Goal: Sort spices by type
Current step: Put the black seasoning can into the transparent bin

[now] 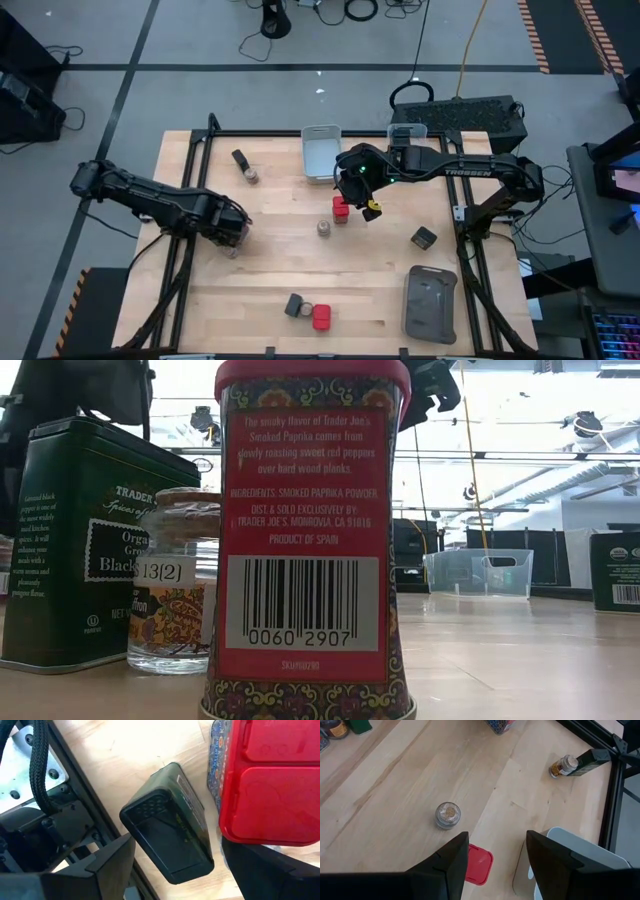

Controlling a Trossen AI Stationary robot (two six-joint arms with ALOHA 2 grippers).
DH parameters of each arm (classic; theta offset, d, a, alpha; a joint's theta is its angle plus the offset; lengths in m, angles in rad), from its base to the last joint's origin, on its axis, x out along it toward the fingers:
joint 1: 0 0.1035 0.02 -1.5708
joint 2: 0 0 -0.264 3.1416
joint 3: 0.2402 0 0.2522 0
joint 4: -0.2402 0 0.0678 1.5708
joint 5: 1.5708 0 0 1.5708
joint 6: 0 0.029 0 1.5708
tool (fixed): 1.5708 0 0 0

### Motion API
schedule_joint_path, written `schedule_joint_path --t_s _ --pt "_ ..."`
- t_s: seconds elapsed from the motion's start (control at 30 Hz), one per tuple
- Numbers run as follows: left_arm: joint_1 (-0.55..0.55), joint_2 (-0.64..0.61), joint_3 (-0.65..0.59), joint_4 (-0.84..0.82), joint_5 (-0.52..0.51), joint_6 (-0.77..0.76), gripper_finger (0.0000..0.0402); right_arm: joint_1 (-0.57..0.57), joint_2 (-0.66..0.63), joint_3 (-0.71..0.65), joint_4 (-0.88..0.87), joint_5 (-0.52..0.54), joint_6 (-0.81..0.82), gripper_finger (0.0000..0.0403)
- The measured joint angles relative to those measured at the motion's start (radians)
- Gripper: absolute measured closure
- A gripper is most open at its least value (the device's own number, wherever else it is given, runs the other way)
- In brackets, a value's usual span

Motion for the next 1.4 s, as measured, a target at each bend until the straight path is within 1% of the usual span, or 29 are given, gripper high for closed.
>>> schedule_joint_path --t_s 0.2,0.3,0.4,0.63,0.77,0.9,1.03,1.2,1.4 --pt "0.001 0.000 0.000 0.000 -0.014 0.001 0.0101 0.000 0.000 0.000 0.000 0.000 0.000 0.0222" --pt "0.001 0.000 0.000 -0.001 -0.015 0.002 0.0112 0.000 0.000 0.000 0.000 0.000 0.000 0.0222" --pt "0.001 0.000 0.000 -0.002 -0.014 0.005 0.0140 0.000 0.000 0.000 0.000 0.000 0.000 0.0222" --pt "0.001 0.000 0.000 -0.003 -0.008 0.008 0.0223 0.000 0.000 0.000 0.000 0.000 0.000 0.0222" --pt "0.001 0.000 0.000 -0.004 -0.004 0.010 0.0253 0.000 0.000 0.000 0.000 0.000 0.000 0.0222" --pt "0.001 -0.001 0.007 -0.021 -0.004 0.011 0.0257 0.000 0.000 0.000 0.000 0.000 -0.003 0.0222" --pt "0.001 -0.002 0.056 -0.082 -0.012 0.028 0.0257 0.000 0.000 0.000 0.002 0.000 -0.005 0.0222" --pt "0.001 -0.013 0.155 -0.171 -0.044 0.049 0.0257 0.000 0.000 0.000 0.002 0.000 -0.007 0.0222" --pt "0.001 -0.024 0.302 -0.244 -0.125 0.055 0.0257 0.000 0.000 0.000 0.002 0.000 -0.007 0.0222"
